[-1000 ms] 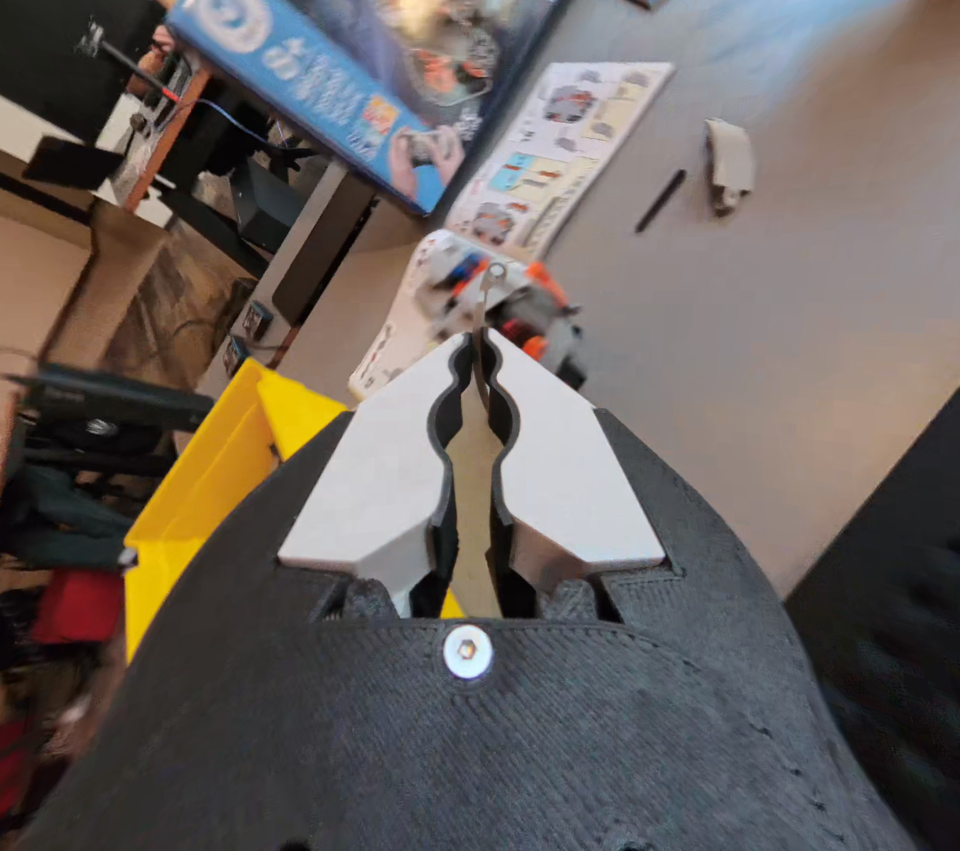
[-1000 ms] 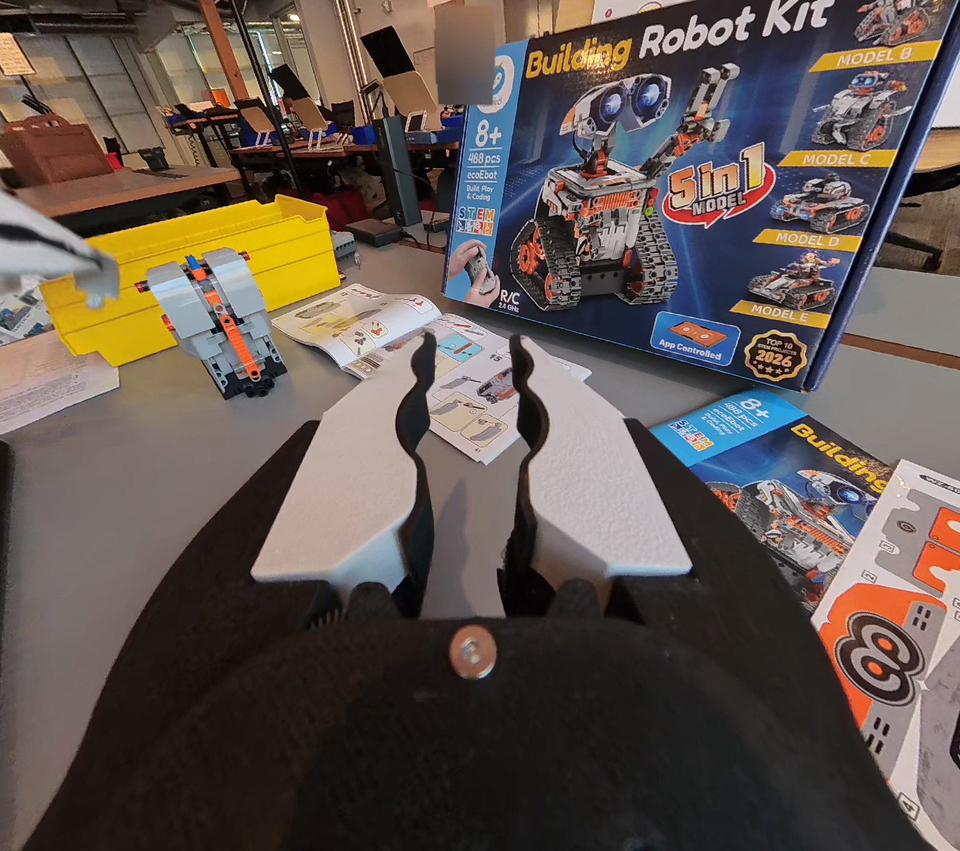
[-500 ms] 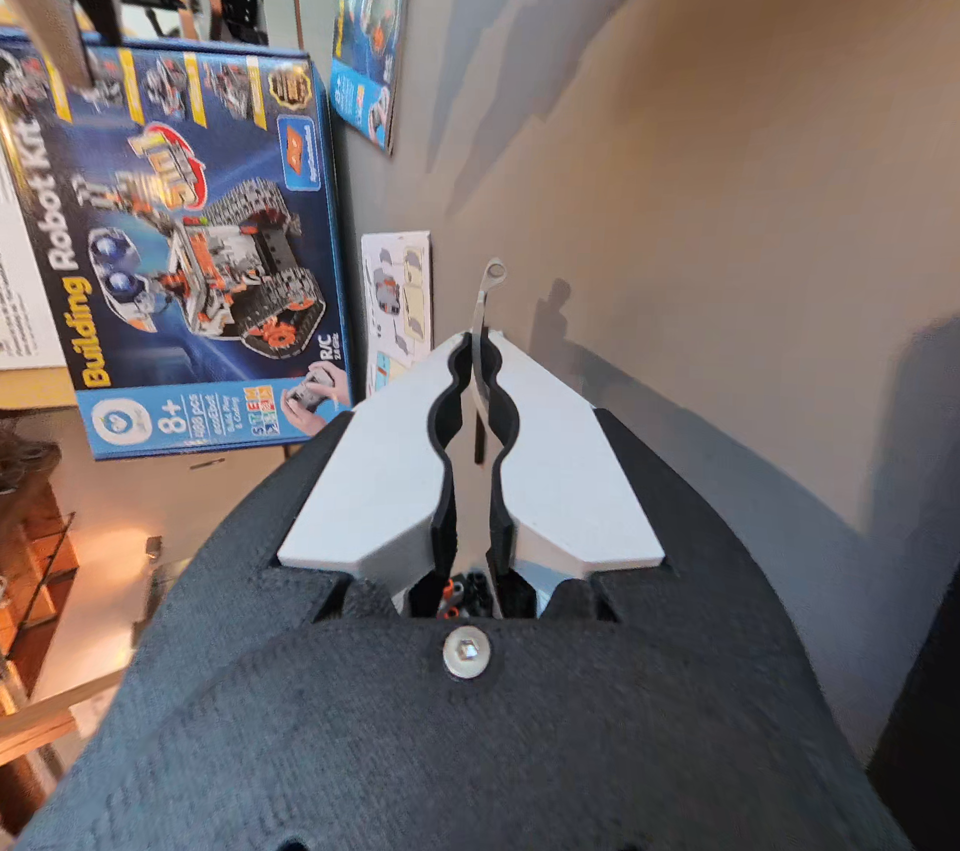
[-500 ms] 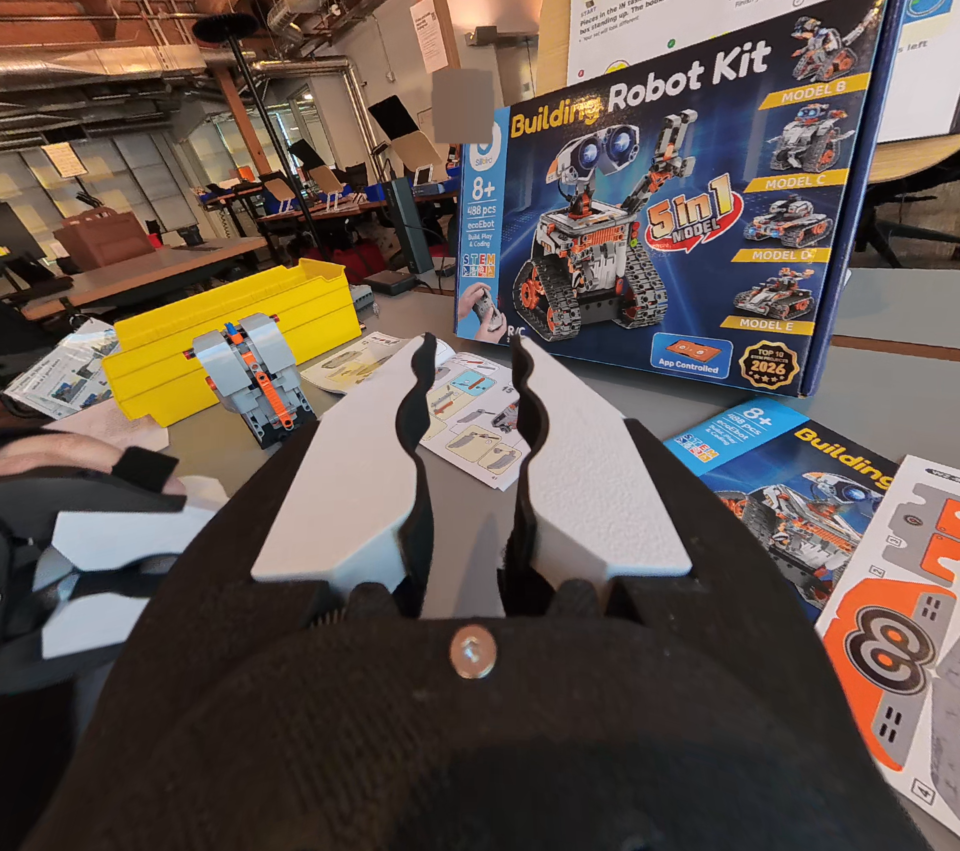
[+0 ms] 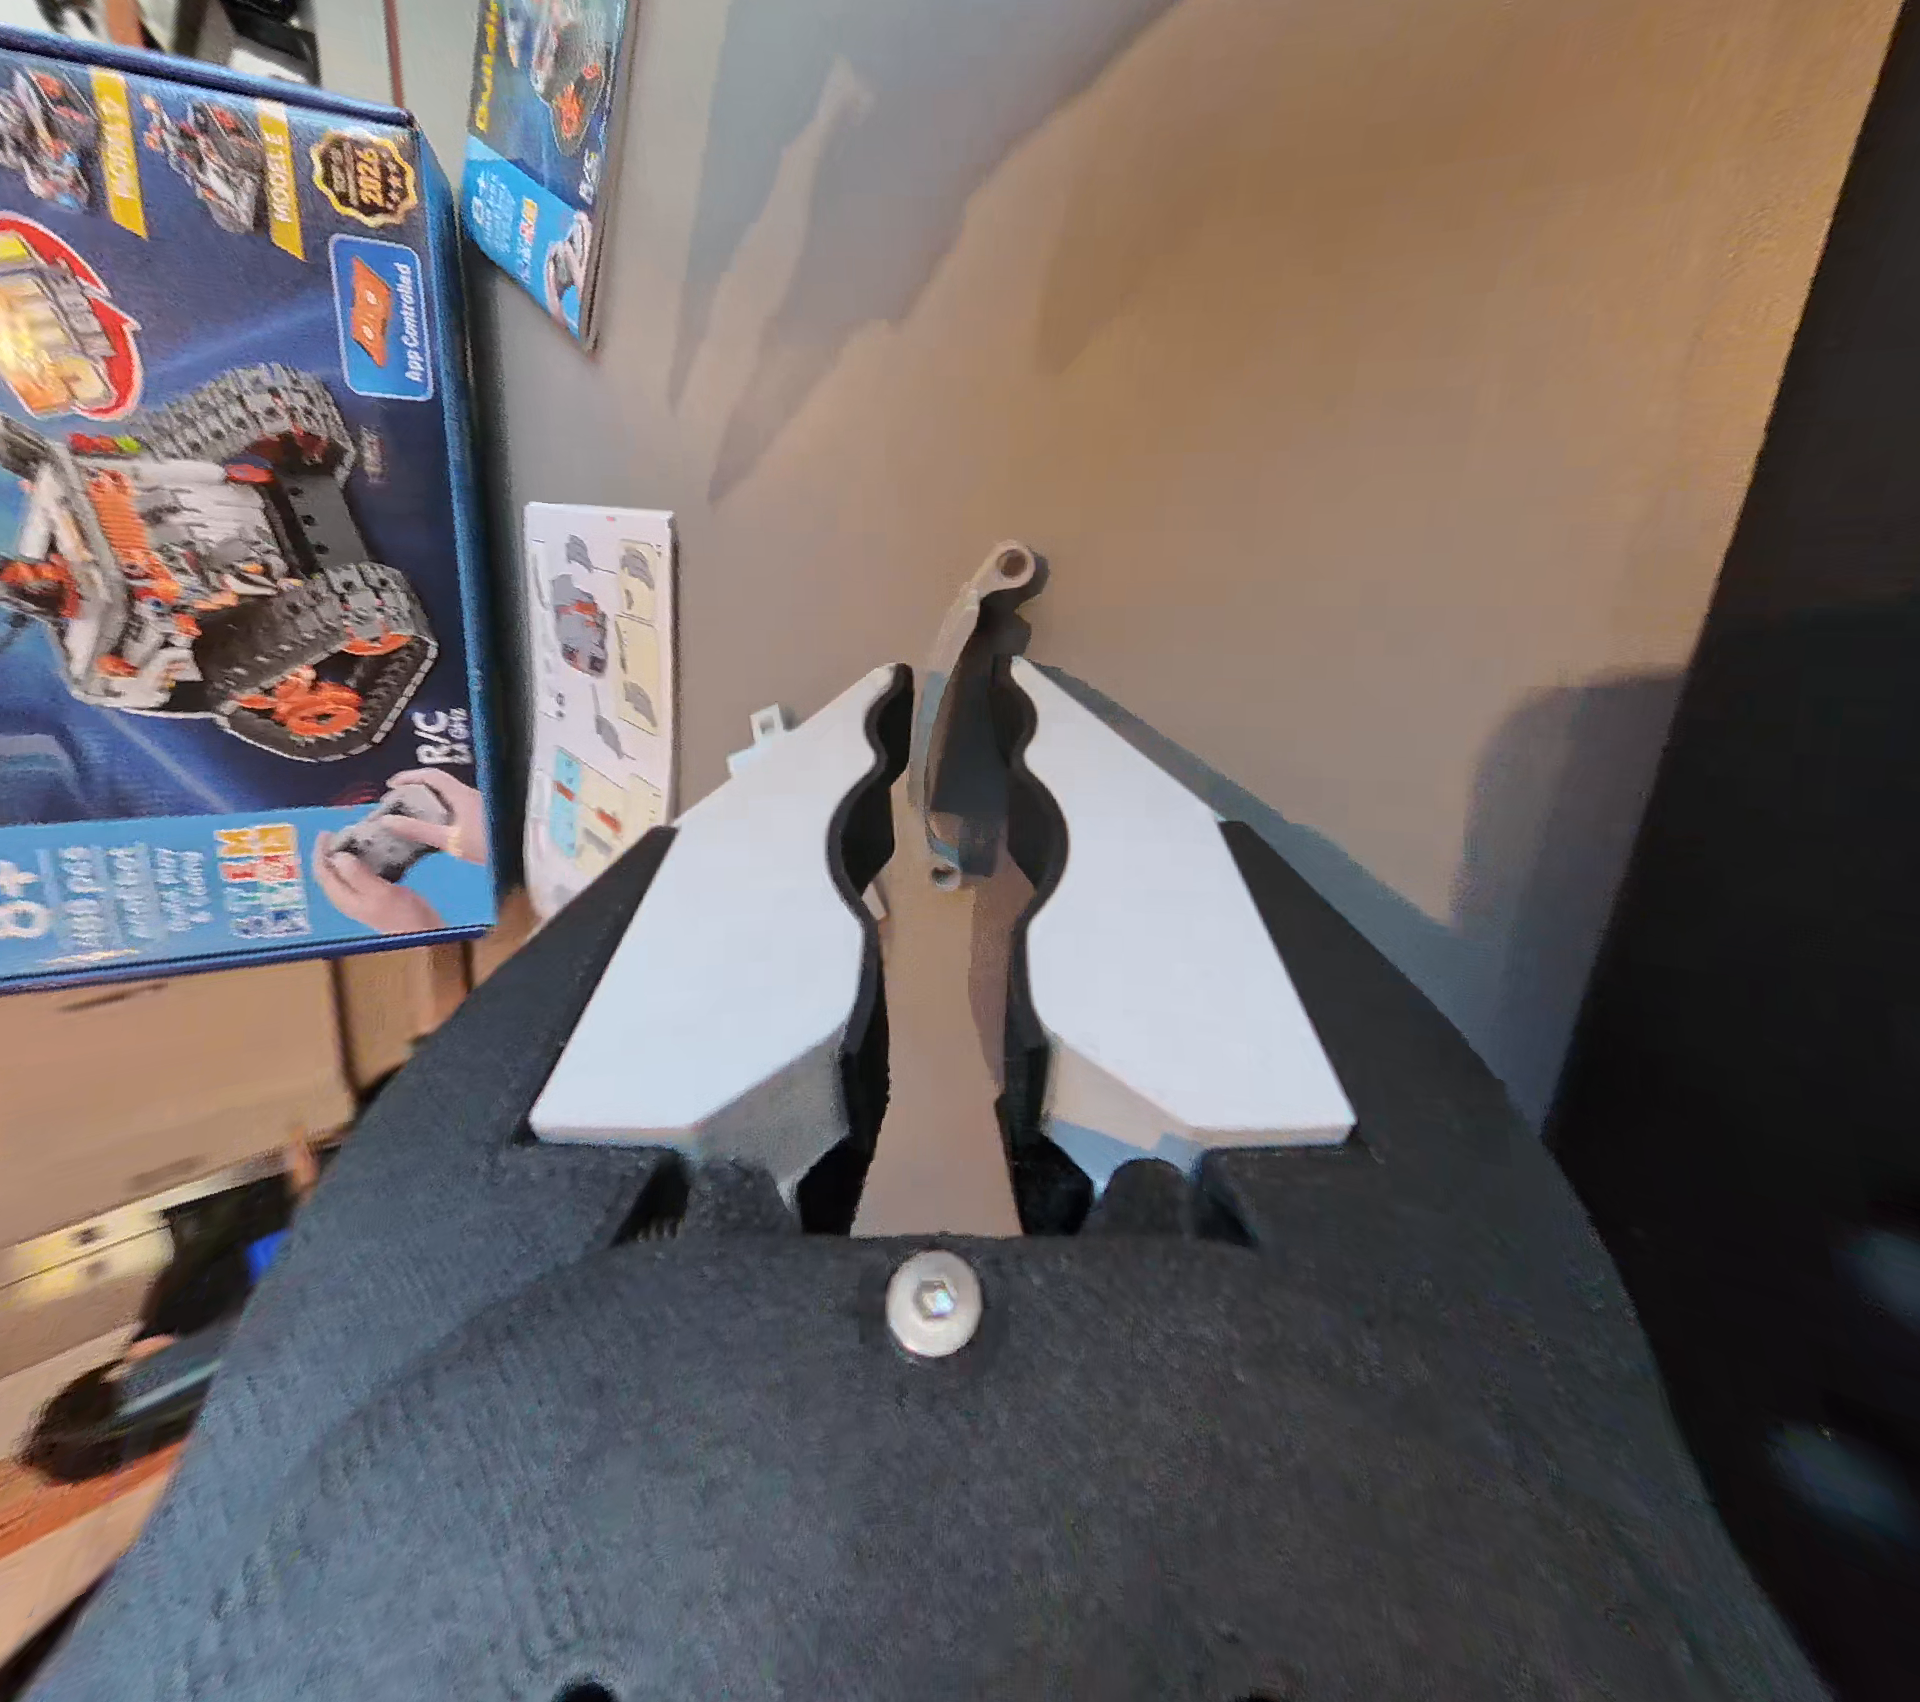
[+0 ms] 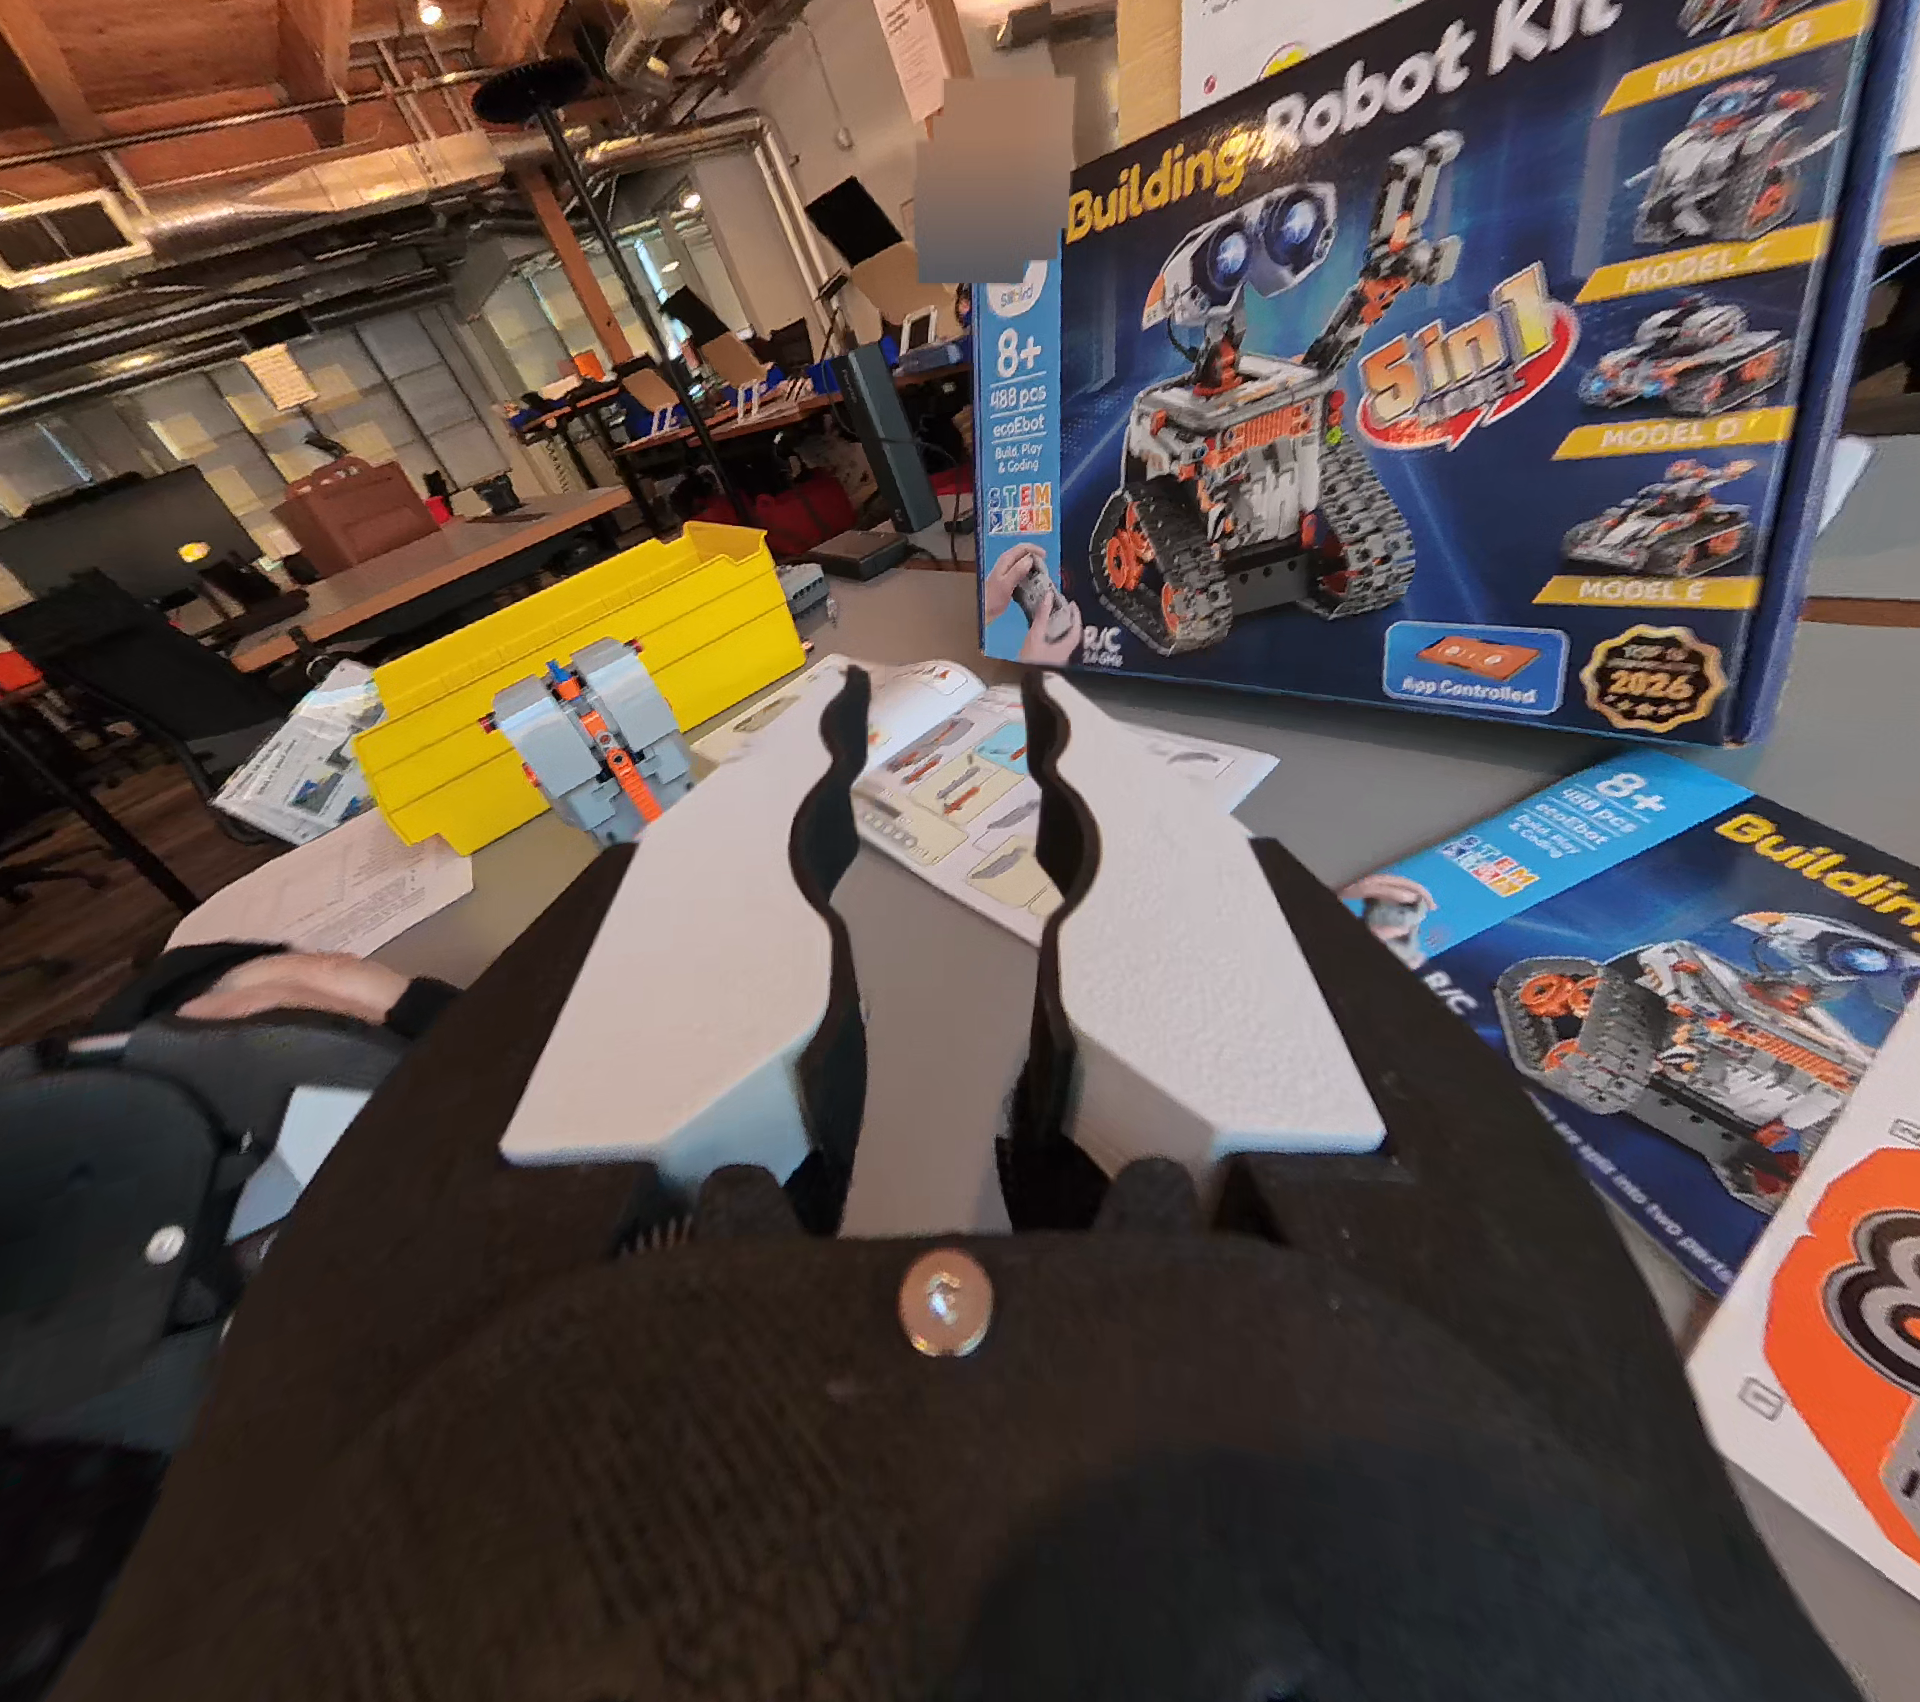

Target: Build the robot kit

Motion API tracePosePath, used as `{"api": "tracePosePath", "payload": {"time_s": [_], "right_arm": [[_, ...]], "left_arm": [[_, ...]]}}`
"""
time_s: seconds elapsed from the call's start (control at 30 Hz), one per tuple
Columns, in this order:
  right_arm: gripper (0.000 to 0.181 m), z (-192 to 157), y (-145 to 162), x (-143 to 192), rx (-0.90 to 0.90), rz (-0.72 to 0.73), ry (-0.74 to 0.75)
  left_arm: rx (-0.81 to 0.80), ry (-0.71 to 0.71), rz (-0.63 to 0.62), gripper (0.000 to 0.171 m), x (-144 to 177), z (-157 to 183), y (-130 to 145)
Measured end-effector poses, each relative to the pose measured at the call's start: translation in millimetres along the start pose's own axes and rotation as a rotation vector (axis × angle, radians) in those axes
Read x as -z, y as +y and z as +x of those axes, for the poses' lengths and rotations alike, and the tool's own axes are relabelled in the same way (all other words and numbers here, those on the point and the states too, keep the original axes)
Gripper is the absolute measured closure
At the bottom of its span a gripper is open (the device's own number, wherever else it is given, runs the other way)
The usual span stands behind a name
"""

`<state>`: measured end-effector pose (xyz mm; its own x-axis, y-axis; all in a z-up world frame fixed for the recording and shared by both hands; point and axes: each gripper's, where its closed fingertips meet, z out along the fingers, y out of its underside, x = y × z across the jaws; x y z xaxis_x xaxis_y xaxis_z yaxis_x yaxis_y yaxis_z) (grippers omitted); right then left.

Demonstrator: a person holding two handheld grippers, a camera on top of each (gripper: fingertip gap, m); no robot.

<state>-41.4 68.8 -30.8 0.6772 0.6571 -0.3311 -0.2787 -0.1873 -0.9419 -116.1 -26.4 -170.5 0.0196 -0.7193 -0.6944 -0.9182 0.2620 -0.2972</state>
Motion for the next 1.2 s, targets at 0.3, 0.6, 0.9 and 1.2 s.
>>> {"api": "tracePosePath", "payload": {"time_s": [0.3,0.6,0.9,1.2], "right_arm": [[0.149,-50,71,-5,-0.098,-0.414,-0.312],[0.144,-77,146,1,0.031,-0.763,-0.399],[0.160,-82,173,6,0.121,-0.883,-0.422],[0.160,-90,168,-4,0.828,-0.696,-0.498]], "left_arm": [[0.470,0.145,0.173,0.141,43,-21,26],[0.788,-0.010,0.398,0.141,78,-81,91],[0.827,-0.019,0.469,0.146,76,-77,96],[0.833,0.013,0.455,0.146,70,-70,97]]}}
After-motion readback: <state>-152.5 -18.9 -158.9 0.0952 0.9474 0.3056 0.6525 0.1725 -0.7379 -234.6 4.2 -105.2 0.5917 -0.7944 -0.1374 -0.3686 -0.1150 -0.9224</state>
